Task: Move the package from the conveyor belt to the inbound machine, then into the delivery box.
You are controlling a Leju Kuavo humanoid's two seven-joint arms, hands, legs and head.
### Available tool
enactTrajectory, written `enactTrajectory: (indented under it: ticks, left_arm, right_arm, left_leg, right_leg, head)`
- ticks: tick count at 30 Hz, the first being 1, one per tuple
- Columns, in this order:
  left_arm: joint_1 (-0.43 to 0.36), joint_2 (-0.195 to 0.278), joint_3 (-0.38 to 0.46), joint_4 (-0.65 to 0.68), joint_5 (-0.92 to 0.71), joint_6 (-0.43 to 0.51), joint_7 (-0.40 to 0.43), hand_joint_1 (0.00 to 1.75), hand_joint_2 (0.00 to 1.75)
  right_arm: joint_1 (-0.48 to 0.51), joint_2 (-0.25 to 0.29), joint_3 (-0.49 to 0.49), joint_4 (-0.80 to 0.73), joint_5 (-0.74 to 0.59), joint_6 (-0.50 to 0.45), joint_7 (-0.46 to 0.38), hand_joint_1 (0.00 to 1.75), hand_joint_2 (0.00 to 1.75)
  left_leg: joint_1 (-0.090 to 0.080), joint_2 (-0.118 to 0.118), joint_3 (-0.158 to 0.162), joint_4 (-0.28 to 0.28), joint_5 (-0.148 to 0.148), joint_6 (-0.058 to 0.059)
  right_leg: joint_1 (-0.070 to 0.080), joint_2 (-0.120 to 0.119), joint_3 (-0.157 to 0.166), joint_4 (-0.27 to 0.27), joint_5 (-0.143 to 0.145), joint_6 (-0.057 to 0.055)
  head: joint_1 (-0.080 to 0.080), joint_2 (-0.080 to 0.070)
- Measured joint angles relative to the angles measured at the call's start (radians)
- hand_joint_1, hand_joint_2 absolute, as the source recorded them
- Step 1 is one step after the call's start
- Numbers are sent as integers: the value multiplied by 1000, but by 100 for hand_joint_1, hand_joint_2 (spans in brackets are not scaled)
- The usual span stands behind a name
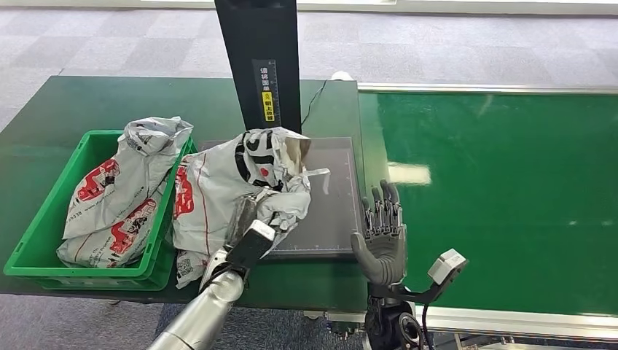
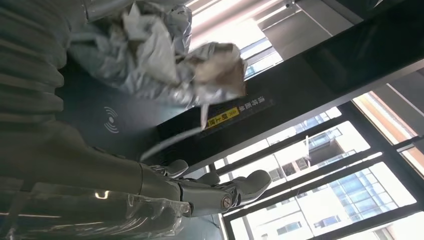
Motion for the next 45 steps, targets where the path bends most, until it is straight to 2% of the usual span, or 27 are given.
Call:
enactTrajectory:
  ticks: [5,9,15,18,21,24,27,29,32,35,45]
  left_arm:
    - [202,53,15,-418,165,-36,-60,175,175]
    - [352,90,10,-691,161,-25,-69,175,175]
    - [431,135,-11,-903,169,22,-70,175,175]
    - [441,149,8,-947,235,-7,-70,175,175]
    - [447,154,67,-976,331,-98,-69,175,175]
    - [450,147,171,-996,495,-284,-69,175,175]
    - [447,128,332,-1001,693,-513,-66,175,175]
    - [437,118,439,-996,756,-583,-59,175,175]
    - [410,106,559,-975,766,-591,-53,175,175]
    - [387,99,639,-940,787,-587,-43,175,175]
    - [339,102,795,-827,870,-585,-21,175,175]
  right_arm:
    - [44,-3,-12,-41,-5,-12,-2,0,175]
    - [69,-3,-31,-68,1,-4,6,0,175]
    - [74,-1,-52,-74,12,12,9,0,175]
    - [72,0,-57,-74,12,13,9,0,175]
    - [71,0,-63,-74,13,13,9,0,175]
    - [72,-1,-67,-74,12,13,7,0,175]
    - [72,-3,-71,-73,8,13,1,0,175]
    - [73,-4,-72,-73,6,13,-2,0,175]
    - [75,-5,-73,-73,6,13,-2,0,175]
    - [77,-5,-74,-73,6,13,-3,0,175]
    - [77,-5,-82,-73,9,13,-7,0,175]
  left_leg:
    - [0,1,-2,0,-2,-1]
    - [0,1,-2,0,-3,-1]
    - [0,0,-1,0,-3,-1]
    - [0,0,-1,0,-3,-1]
    - [0,0,0,0,-3,-1]
    - [0,0,-1,0,-3,-1]
    - [0,1,0,0,-3,-1]
    - [0,1,0,0,-3,-1]
    - [0,1,0,0,-3,-1]
    - [0,1,0,0,-3,-1]
    - [0,1,0,0,-3,-1]
  right_leg:
    - [0,1,-2,0,-2,0]
    - [0,1,-2,0,-4,0]
    - [0,1,-1,0,-4,0]
    - [0,1,-1,0,-3,0]
    - [0,1,-1,0,-3,0]
    - [0,1,-1,0,-3,0]
    - [0,1,-1,0,-3,0]
    - [0,1,-2,0,-4,0]
    - [0,1,-1,0,-4,0]
    - [0,1,-1,0,-3,0]
    - [0,1,-1,0,-3,0]
  head:
    - [0,0]
    - [0,0]
    - [0,0]
    - [0,0]
    - [0,0]
    - [0,0]
    - [0,0]
    - [0,0]
    - [0,0]
    - [0,0]
    - [0,0]
